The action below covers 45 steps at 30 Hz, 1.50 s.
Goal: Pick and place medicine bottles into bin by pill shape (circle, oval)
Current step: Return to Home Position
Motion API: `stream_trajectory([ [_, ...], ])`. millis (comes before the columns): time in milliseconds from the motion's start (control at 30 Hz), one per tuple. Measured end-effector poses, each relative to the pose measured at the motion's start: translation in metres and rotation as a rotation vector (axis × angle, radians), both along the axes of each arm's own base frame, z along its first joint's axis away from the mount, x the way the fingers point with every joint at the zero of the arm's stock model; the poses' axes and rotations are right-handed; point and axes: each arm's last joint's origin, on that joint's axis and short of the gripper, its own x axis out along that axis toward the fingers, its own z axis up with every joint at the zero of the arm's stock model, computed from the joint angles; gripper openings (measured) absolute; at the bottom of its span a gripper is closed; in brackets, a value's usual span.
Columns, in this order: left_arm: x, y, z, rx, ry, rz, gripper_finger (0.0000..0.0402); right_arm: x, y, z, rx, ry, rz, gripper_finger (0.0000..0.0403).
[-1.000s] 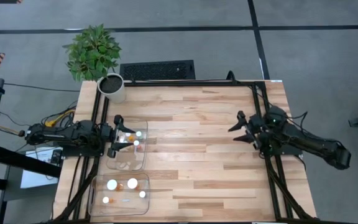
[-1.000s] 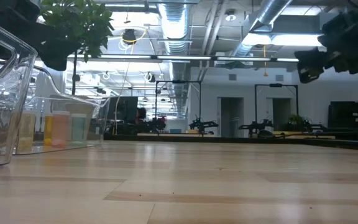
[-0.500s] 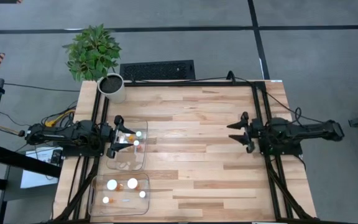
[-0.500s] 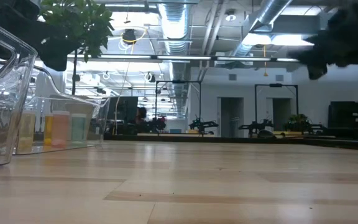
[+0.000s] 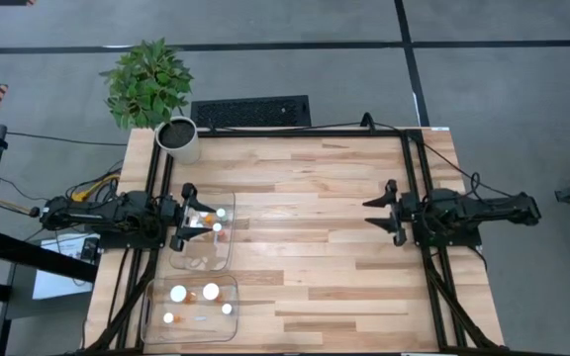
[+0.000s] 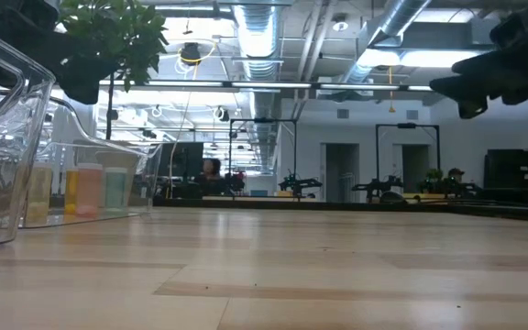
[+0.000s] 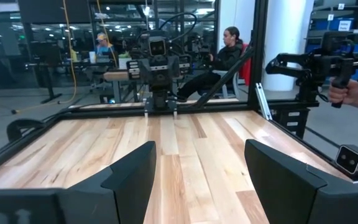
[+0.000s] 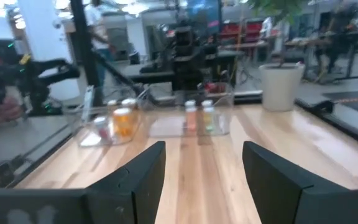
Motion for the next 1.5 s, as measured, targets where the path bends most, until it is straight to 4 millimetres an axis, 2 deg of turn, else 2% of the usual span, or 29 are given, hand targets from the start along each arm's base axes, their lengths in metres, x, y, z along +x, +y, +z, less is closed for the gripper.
stream_trajectory([
  [500,0.0001,0.0002,-0.0002,0.017,0.000,0.007,0.0241,0.0001,0.0007,-0.0008,0.005,0.008,0.022,0.0225],
  [800,0.0001,0.0003,-0.0002,-0.063,0.009,0.008,0.0241,0.0001,0.0007,-0.0003,0.006,0.003,0.022,0.0225],
  [1500,0.0001,0.0003,-0.0001,-0.064,0.008,0.008,0.0241,0.0001,0.0007,-0.0001,0.007,0.001,0.022,0.0225],
])
